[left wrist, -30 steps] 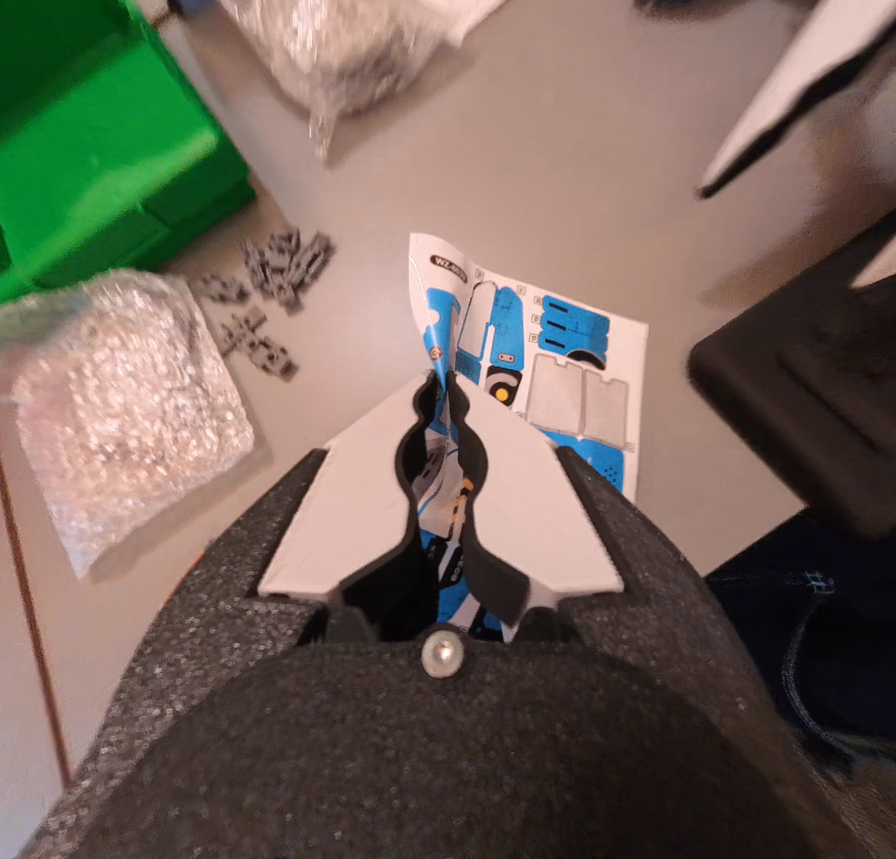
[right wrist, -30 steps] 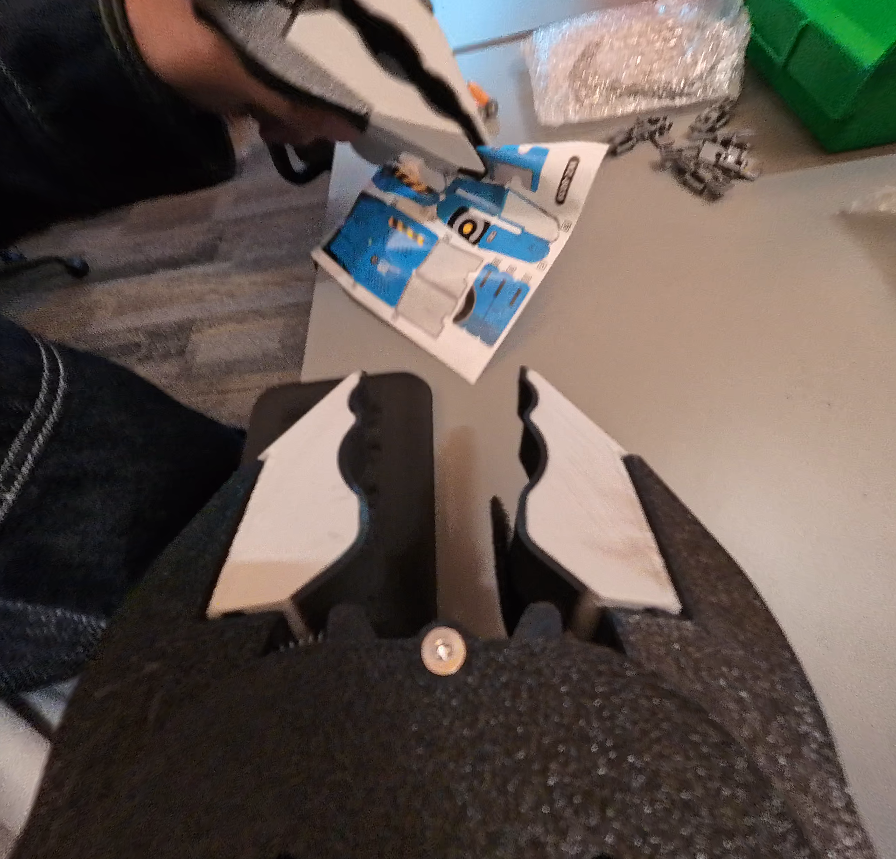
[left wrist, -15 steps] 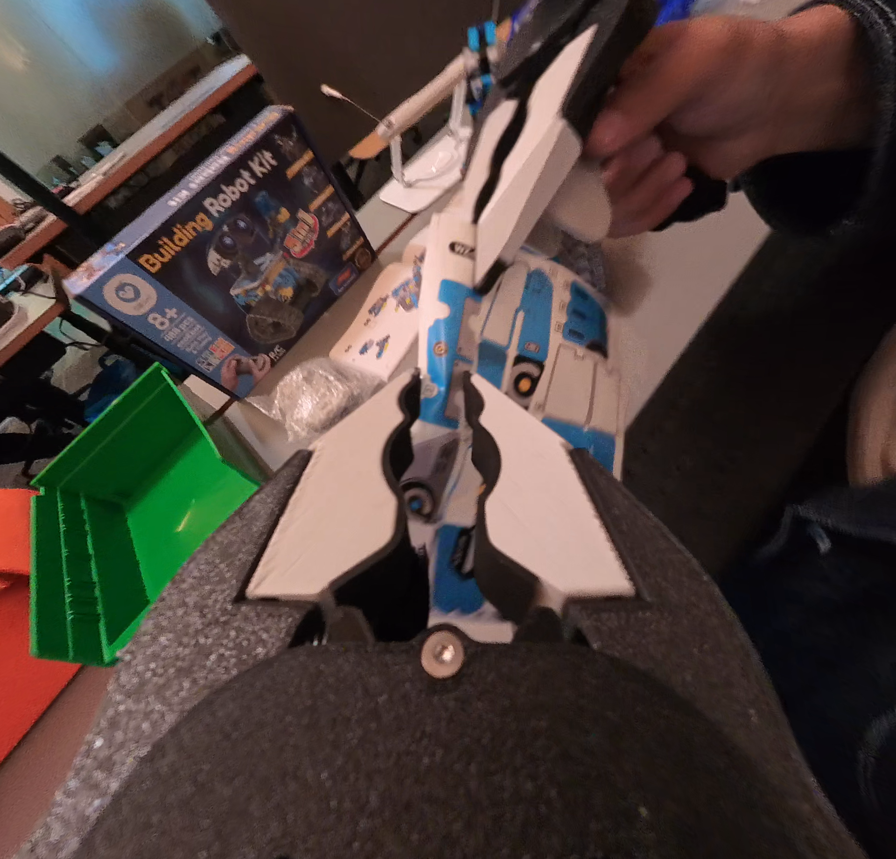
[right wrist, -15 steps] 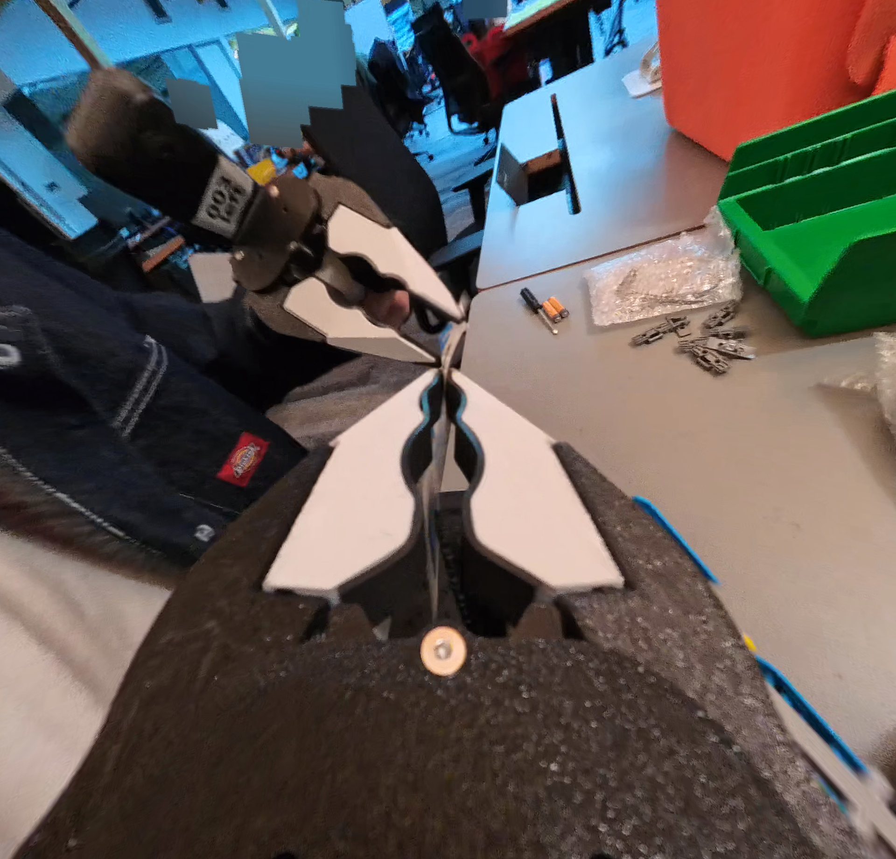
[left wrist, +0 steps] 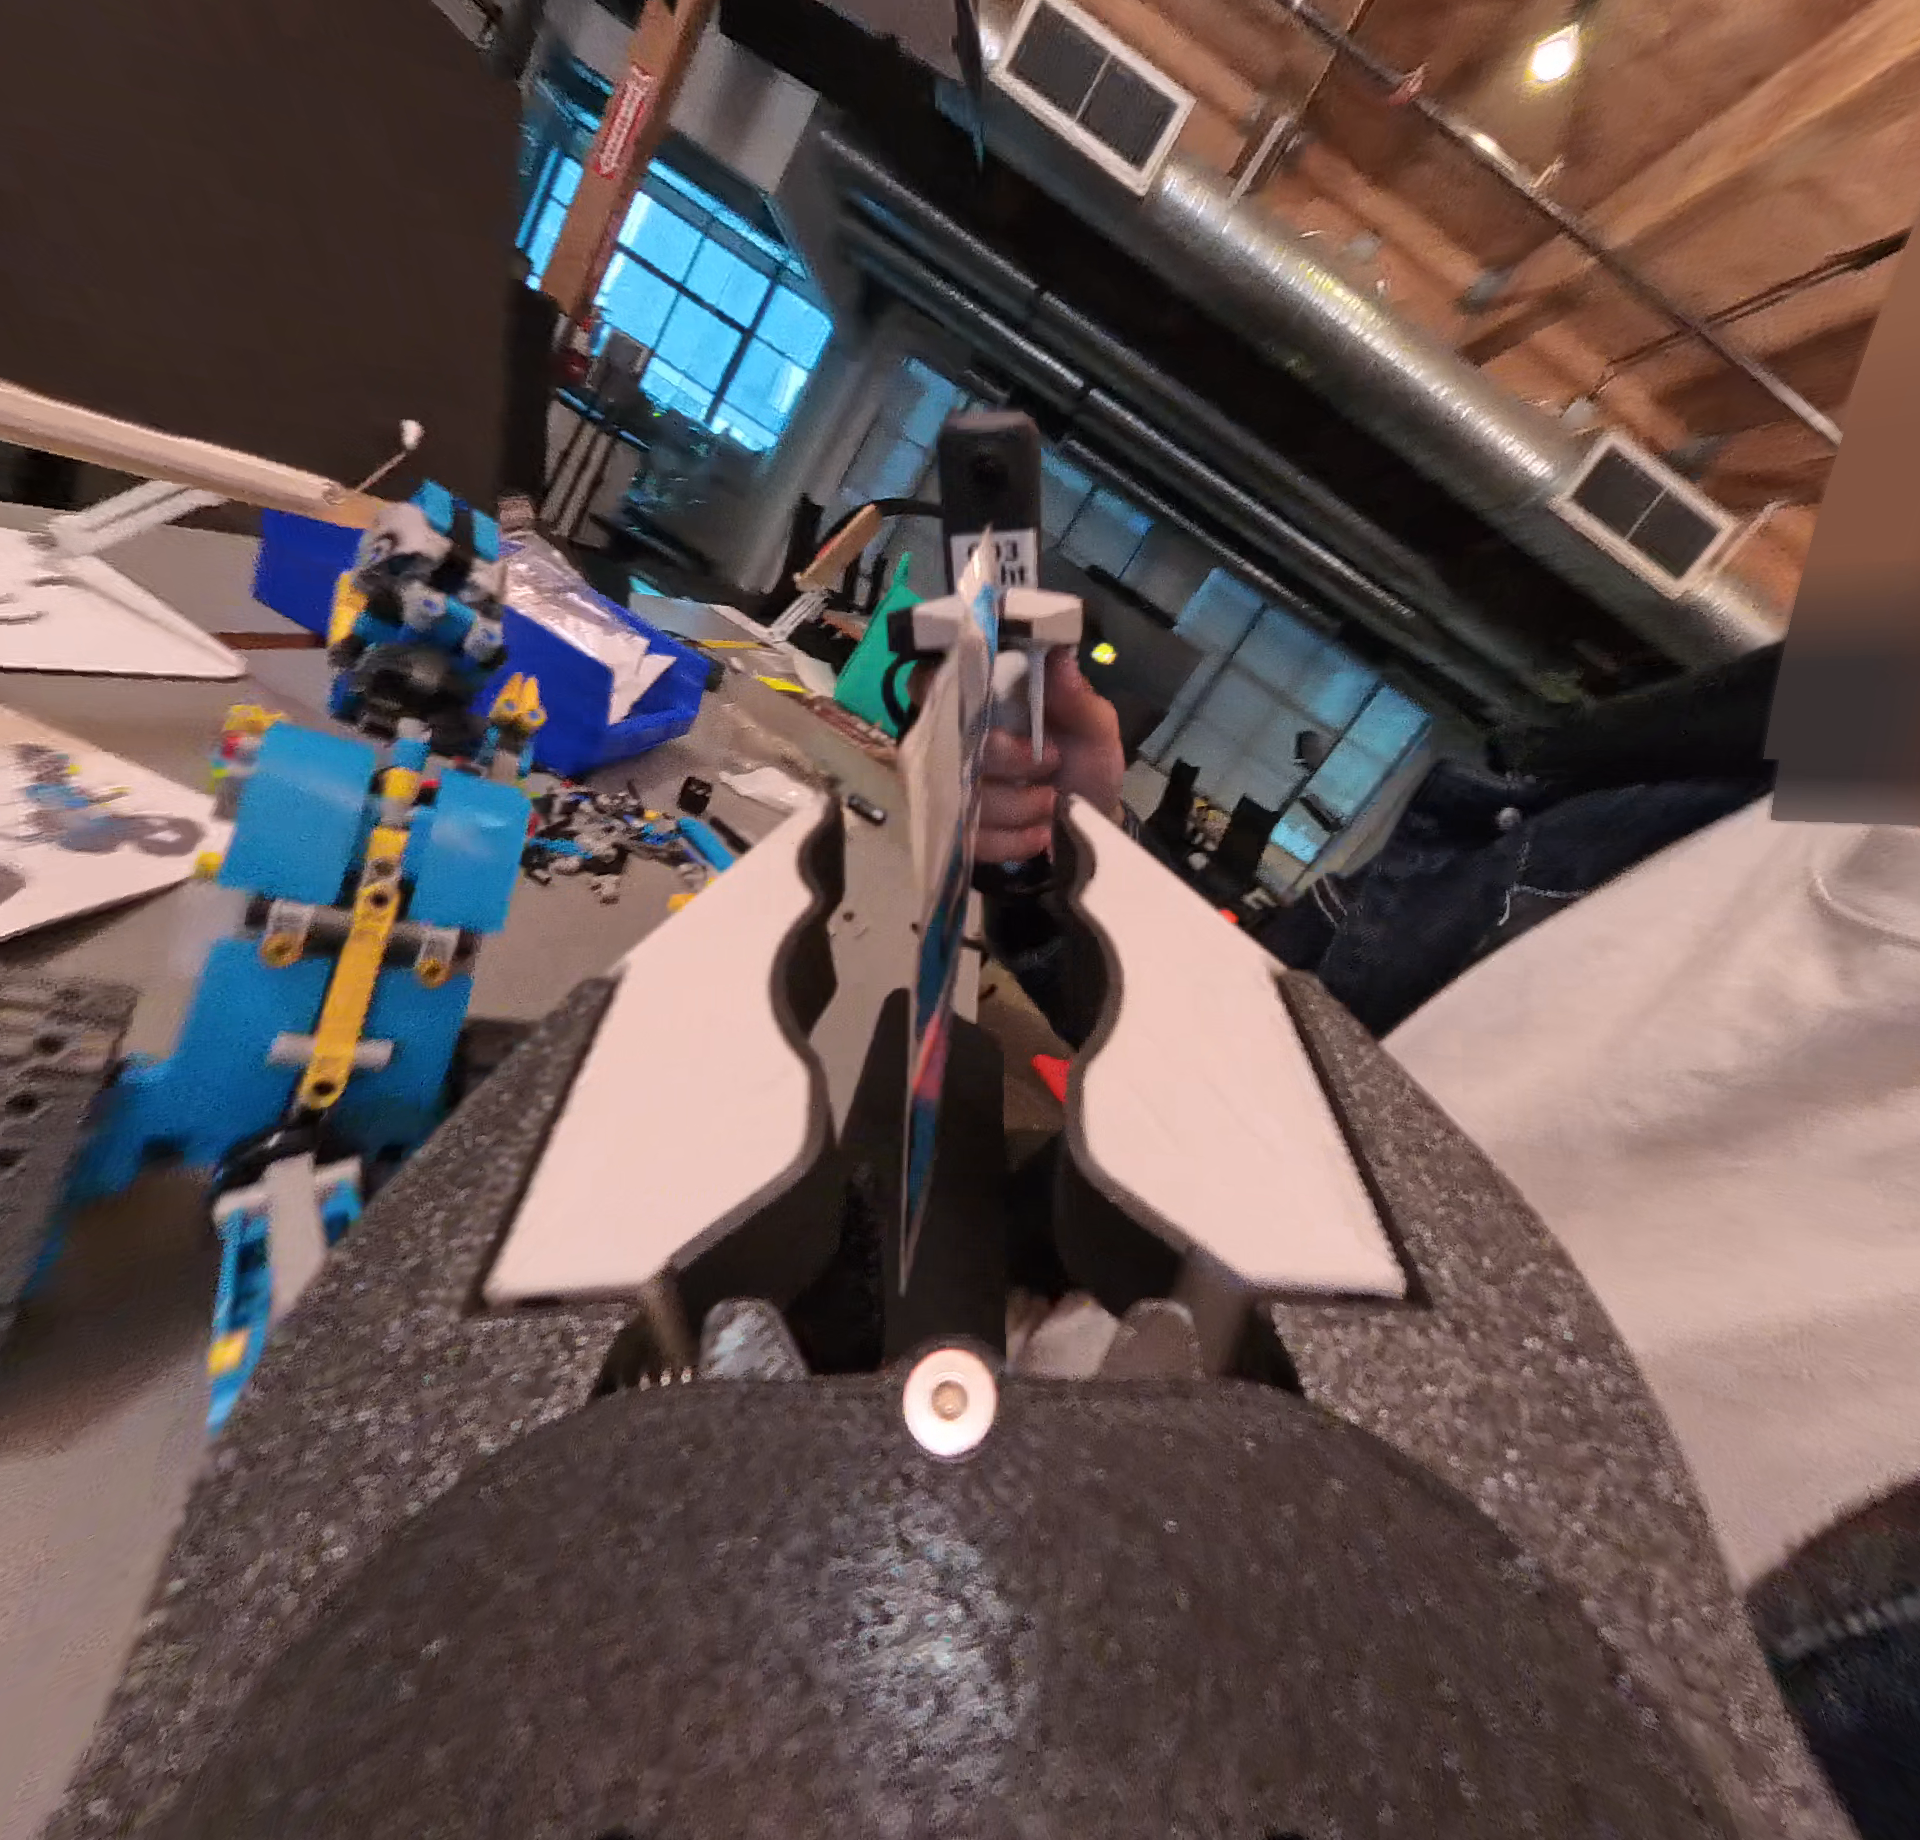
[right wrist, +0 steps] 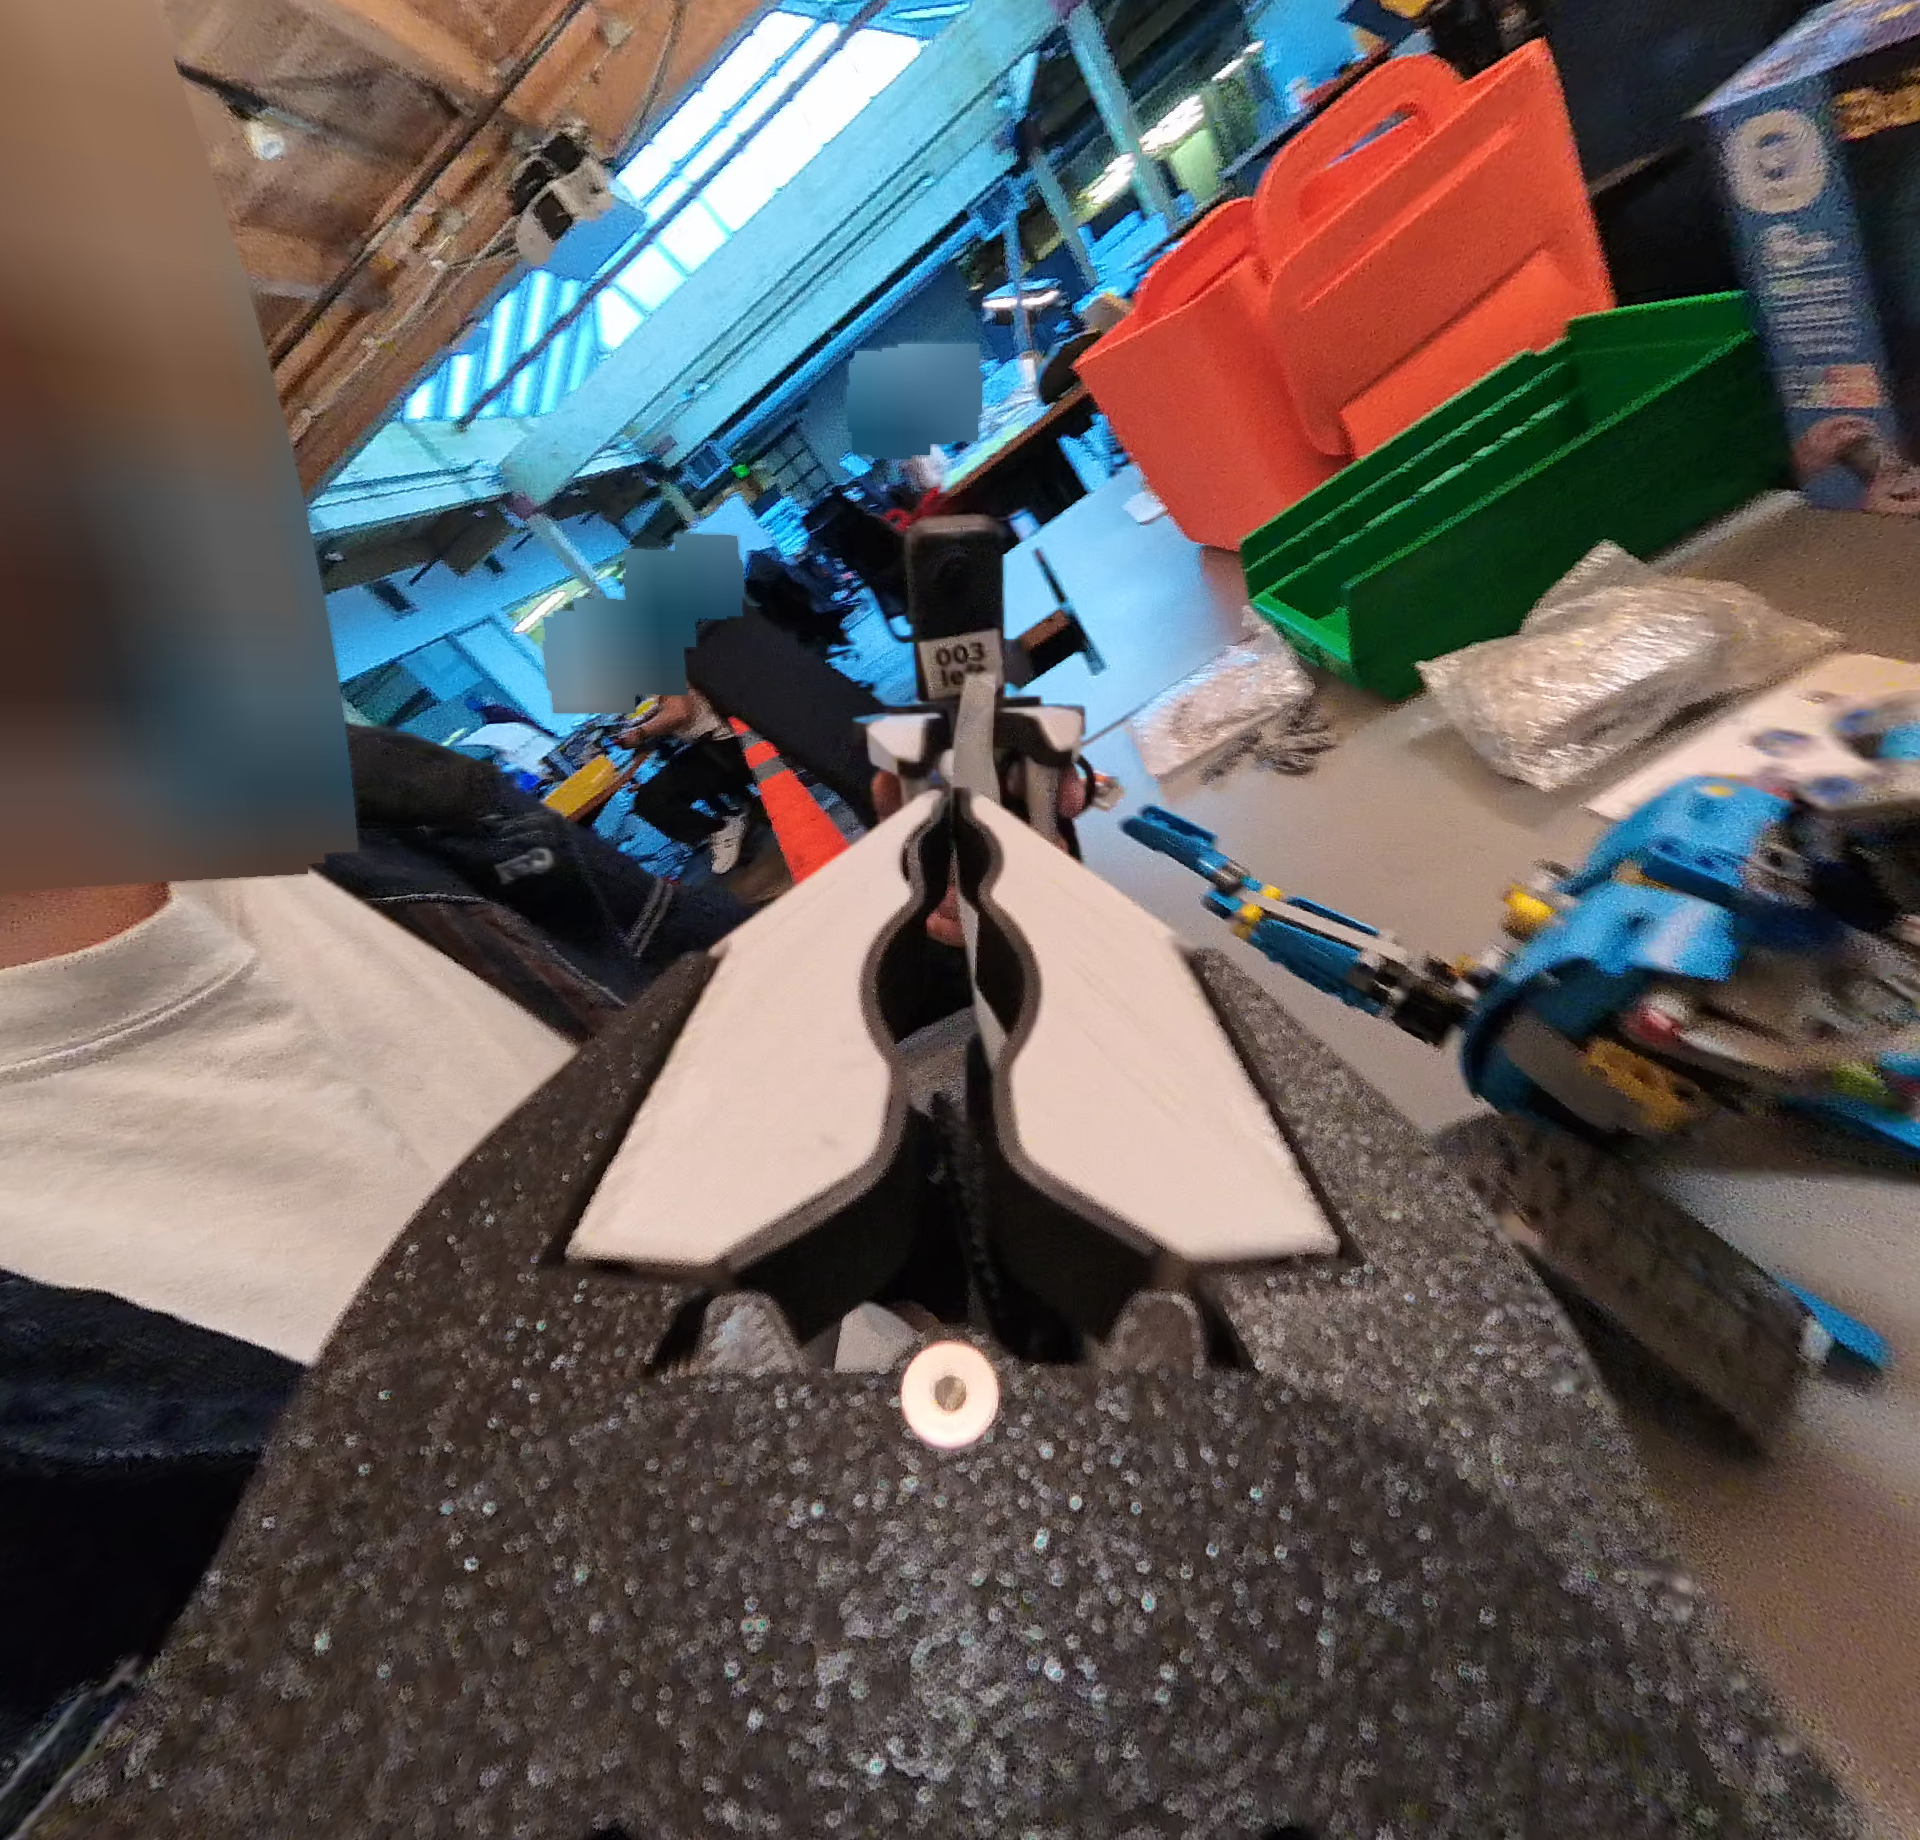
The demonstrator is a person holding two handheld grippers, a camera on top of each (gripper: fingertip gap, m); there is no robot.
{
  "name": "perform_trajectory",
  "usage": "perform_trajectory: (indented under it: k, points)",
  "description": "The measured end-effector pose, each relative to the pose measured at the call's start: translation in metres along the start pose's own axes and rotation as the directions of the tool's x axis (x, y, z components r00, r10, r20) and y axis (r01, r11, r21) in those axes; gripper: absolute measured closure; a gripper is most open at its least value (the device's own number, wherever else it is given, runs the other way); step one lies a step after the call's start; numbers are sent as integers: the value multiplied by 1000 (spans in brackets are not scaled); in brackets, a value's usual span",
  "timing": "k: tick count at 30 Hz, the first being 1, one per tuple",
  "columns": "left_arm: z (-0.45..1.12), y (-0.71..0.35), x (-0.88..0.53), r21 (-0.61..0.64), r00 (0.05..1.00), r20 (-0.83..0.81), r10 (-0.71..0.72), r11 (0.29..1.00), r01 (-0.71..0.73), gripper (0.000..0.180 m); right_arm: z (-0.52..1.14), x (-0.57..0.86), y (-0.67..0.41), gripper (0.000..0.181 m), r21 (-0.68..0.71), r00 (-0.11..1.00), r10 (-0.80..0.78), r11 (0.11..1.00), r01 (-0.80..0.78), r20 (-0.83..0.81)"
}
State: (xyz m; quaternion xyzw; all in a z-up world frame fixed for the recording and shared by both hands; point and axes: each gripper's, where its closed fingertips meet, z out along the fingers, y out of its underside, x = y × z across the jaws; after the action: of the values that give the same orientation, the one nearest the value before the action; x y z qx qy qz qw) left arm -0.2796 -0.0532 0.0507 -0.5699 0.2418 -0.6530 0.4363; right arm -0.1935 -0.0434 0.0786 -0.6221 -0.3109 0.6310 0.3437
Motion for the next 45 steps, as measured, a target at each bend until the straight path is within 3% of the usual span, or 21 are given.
perform_trajectory:
  k: [2,5,9,11,12,14,15,17,19,21,23,25,28,29,30,32,33,37,39,45]
  points:
    - [17,-3,-2,0,1000,-27,-9,1000,9,148,-18,5,2,181,13,999,6,1000,-6,-46]
    - [37,3,-4,-29,999,-44,3,1000,-5,176,-42,8,0,181,73,997,37,997,-31,-72]
    - [57,10,-5,-68,999,-42,-18,998,15,180,-66,17,0,181,129,988,42,991,-23,-146]
    - [62,10,-4,-57,998,-44,-43,998,40,180,-89,33,-9,159,146,930,-71,980,132,-360]
    - [64,9,-4,-48,997,-44,-59,997,57,180,-107,39,-19,148,122,839,-176,954,275,-515]
    - [68,9,-3,-36,997,-37,-67,997,65,180,-127,13,-40,143,63,670,-350,858,510,-654]
    - [69,10,-2,-32,998,-34,-59,998,58,180,-121,-8,-42,144,56,664,-394,834,549,-635]
    - [73,13,5,-38,997,-67,-46,998,43,180,-79,-39,-23,142,22,767,-433,865,502,-474]
    - [78,15,16,-45,992,-125,-26,999,20,180,-39,-35,13,120,-113,827,-422,905,411,-373]
    - [79,19,29,-57,980,-200,-15,998,4,180,-33,-5,27,102,-204,752,-472,881,428,-461]
    - [75,25,43,-96,958,-285,-34,995,7,180,-48,12,23,96,-162,734,-442,892,423,-516]
    - [70,31,51,-136,940,-335,-57,991,12,180,-60,18,26,86,-14,845,-321,937,349,-427]
    - [65,34,49,-163,933,-345,-106,985,52,180,-64,22,46,93,76,989,-50,995,61,-142]
    - [65,36,44,-167,938,-326,-115,984,63,180,-62,14,53,104,62,1000,10,998,-8,-18]
    - [64,38,38,-171,945,-305,-122,983,72,180,-61,6,56,130,59,996,30,998,-34,79]
    - [63,41,25,-172,961,-243,-130,981,89,180,-63,5,53,174,98,992,37,994,-49,118]
    - [62,43,18,-175,971,-202,-124,981,89,180,-65,10,53,181,109,996,21,994,-30,84]
    - [62,57,2,-221,992,-103,-74,974,50,172,-65,20,59,181,51,1000,3,999,-3,-12]
    - [65,60,-5,-234,997,-63,-49,972,33,180,-65,20,59,181,35,1000,10,999,-9,-22]
    - [72,66,-7,-272,997,-62,-41,962,22,180,-72,29,53,181,60,997,29,998,-24,-73]
